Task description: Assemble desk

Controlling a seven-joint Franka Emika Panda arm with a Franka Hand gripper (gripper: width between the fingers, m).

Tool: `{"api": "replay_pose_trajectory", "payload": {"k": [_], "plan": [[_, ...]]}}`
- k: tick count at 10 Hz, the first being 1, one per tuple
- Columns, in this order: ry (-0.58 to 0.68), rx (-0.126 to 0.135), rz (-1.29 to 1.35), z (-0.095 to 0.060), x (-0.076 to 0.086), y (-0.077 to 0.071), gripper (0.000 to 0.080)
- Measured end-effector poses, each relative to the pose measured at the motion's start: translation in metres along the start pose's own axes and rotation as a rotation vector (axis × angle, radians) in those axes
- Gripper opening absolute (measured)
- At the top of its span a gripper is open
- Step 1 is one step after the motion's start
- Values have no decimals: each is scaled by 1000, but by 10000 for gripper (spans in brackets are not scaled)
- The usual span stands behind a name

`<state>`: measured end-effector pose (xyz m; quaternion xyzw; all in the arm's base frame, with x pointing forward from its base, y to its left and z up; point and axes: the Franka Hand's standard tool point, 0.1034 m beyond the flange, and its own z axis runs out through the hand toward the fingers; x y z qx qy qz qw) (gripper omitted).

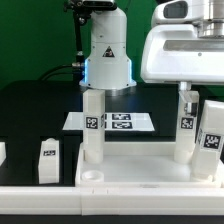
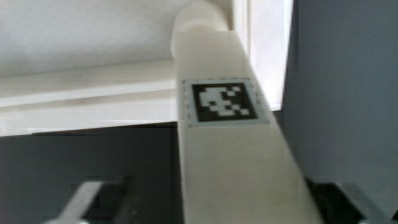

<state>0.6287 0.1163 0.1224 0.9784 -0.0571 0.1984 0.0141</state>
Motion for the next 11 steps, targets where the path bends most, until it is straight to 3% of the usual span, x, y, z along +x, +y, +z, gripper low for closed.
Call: {"api": "replay_pose_trajectory", "payload": {"k": [1, 2, 4, 6, 7, 8, 11], "plan": [[-63, -16, 5, -3, 3, 7, 573], [-106, -22, 38, -4, 9, 13, 634], [-265, -59, 76, -3, 14, 19, 645], [-333, -78, 110, 4, 15, 16, 648], [-333, -76, 117, 5, 16, 11, 648], [-293, -56, 129, 5, 19, 5, 648], [-288, -34, 169, 3, 8, 10, 648]]}}
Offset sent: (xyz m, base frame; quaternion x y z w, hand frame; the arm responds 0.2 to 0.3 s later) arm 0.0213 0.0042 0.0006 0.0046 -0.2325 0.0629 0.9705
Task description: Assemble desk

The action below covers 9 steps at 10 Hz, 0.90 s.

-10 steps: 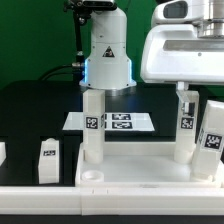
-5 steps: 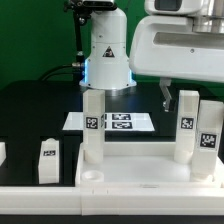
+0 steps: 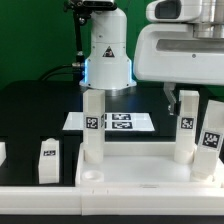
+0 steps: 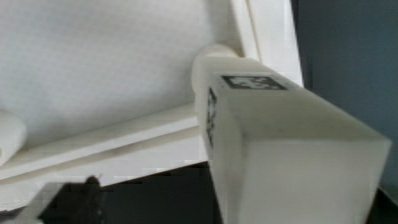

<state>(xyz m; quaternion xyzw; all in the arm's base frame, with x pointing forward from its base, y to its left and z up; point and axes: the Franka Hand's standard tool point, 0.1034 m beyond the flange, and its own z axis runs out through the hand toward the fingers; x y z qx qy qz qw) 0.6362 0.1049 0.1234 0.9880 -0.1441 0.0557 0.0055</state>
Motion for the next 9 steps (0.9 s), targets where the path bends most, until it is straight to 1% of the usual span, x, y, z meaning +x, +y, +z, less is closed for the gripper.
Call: {"api": "replay_pose_trajectory", "payload": {"k": [2, 3, 4, 7, 9], "plan": [[0, -1, -1, 1, 0, -1, 389], [-1, -1, 8, 1, 0, -1, 389], [-1, 0, 32, 1, 0, -1, 287], [-2, -1, 177, 2, 0, 0, 287], [-17, -9, 502, 3, 3, 3, 287]]}}
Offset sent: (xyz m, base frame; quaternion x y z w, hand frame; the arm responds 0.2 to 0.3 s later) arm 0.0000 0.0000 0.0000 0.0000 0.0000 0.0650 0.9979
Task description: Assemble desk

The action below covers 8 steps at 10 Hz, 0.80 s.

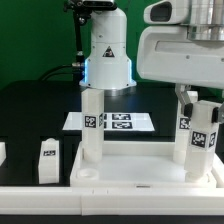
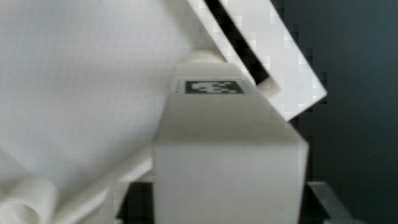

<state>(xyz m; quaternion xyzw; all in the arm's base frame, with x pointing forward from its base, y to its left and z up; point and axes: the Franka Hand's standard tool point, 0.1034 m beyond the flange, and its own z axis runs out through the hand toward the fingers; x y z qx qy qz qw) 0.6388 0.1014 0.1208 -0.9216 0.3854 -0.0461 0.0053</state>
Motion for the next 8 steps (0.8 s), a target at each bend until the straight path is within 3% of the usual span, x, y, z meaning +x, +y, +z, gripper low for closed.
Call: {"api": "replay_pose_trajectory", "payload": {"k": [1, 2, 3, 6, 8], "plan": [[-7, -1, 137, 0, 0, -2, 287], [-21, 23, 352, 1, -1, -5, 287], [-40, 64, 577, 3, 1, -2, 289], [-53, 65, 780, 3, 0, 1, 291], [-48, 60, 665, 2, 0, 0, 290]]}}
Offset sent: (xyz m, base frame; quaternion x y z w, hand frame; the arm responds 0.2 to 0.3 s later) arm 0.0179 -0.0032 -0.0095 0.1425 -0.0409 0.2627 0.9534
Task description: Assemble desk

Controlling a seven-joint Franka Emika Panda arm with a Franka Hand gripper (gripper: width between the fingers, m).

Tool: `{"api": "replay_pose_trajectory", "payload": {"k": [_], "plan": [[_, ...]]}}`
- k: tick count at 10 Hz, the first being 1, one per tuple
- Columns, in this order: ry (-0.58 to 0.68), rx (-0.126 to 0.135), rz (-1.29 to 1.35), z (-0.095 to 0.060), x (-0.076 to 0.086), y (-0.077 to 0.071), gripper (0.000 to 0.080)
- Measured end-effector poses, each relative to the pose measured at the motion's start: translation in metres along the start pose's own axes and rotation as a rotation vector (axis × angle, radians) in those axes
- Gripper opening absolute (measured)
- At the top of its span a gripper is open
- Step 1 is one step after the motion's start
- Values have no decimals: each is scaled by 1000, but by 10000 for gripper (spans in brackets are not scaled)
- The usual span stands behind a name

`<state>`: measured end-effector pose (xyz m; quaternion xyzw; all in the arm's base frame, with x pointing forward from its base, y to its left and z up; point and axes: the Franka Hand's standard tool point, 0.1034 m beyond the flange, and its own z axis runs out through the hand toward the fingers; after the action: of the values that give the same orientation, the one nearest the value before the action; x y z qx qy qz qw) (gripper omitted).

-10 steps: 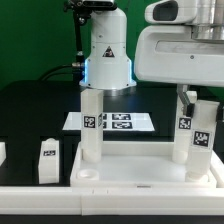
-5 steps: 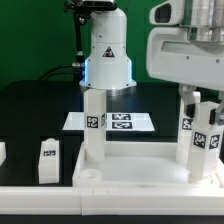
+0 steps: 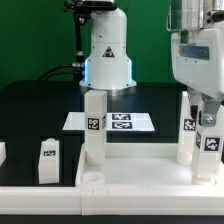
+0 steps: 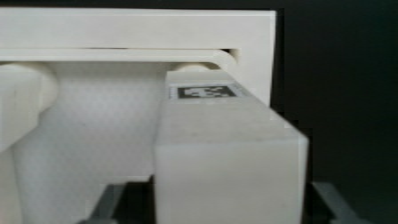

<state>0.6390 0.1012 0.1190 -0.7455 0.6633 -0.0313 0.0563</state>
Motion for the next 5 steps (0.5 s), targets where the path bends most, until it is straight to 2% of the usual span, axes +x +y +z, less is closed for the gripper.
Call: {"api": "replay_pose_trajectory", "payload": {"k": [1, 2, 3, 4, 5], "plan": [[-9, 0, -166, -6, -4, -6, 451], [-13, 12, -327, -9, -8, -11, 575], [-14, 12, -460, -7, -11, -10, 575], [-13, 12, -497, -7, -9, -10, 634], [-11, 12, -545, -7, -9, -10, 645]]}}
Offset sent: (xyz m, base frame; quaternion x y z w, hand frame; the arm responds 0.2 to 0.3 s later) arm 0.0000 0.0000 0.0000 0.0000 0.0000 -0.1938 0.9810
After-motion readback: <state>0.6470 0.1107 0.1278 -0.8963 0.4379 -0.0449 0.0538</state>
